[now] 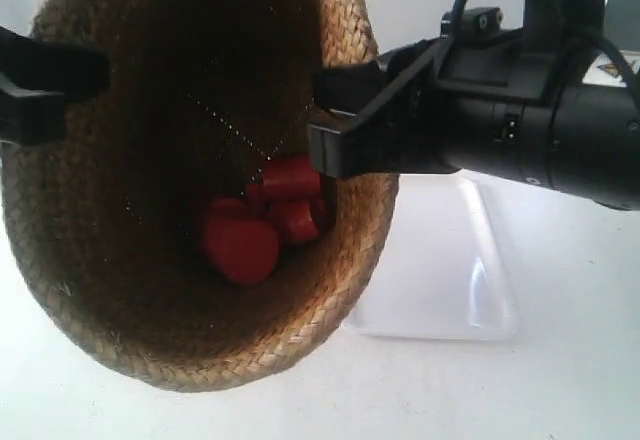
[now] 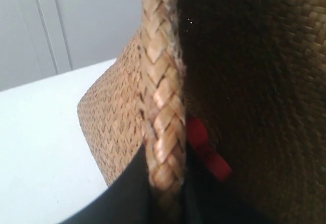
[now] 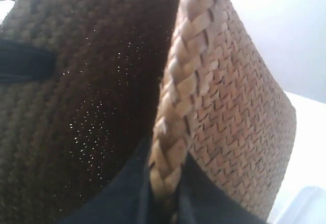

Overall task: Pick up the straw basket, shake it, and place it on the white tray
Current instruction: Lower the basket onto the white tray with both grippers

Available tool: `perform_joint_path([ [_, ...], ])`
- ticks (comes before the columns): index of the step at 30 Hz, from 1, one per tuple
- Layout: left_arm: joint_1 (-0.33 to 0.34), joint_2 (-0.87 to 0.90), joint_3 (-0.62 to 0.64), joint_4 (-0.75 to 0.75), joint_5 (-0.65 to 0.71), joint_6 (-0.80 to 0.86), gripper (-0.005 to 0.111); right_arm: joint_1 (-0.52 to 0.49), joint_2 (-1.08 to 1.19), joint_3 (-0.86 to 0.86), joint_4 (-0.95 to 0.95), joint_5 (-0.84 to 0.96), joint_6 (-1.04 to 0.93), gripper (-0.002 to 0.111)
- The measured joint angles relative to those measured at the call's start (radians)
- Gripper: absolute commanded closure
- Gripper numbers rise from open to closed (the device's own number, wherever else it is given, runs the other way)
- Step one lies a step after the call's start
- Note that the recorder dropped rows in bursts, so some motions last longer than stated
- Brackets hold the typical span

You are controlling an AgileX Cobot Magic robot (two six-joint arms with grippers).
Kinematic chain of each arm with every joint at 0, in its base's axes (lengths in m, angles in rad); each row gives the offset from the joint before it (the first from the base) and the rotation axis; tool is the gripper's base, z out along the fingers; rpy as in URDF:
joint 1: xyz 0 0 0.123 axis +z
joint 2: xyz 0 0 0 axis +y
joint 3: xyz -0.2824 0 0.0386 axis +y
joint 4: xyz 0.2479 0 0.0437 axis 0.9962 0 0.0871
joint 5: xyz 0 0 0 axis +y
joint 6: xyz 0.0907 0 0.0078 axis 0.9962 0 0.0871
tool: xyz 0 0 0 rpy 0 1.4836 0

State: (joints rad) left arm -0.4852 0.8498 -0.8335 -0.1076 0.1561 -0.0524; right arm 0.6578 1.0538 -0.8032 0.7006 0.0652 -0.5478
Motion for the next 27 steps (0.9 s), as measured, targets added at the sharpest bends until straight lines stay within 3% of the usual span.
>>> perform_joint_path([
  [7, 0.000, 0.168, -0.166, 0.053, 0.170, -0.097, 0.107, -0.166, 0.051, -0.027, -0.040, 0.189, 0.089, 0.108],
  [10, -0.001, 0.284, -0.299, 0.089, 0.278, -0.141, 0.107, -0.268, 0.066, -0.080, -0.172, 0.320, 0.205, 0.108],
  [16, -0.005, 0.416, -0.455, 0.096, 0.400, -0.223, 0.107, -0.346, 0.067, -0.183, -0.457, 0.534, 0.452, 0.108],
  [20, -0.011, 0.531, -0.584, 0.056, 0.476, -0.264, 0.107, -0.402, 0.069, -0.263, -0.605, 0.658, 0.548, 0.108],
  [27, -0.011, 0.728, -0.736, -0.058, 0.538, -0.264, 0.107, -0.509, 0.176, -0.294, -0.622, 0.737, 0.555, 0.108],
])
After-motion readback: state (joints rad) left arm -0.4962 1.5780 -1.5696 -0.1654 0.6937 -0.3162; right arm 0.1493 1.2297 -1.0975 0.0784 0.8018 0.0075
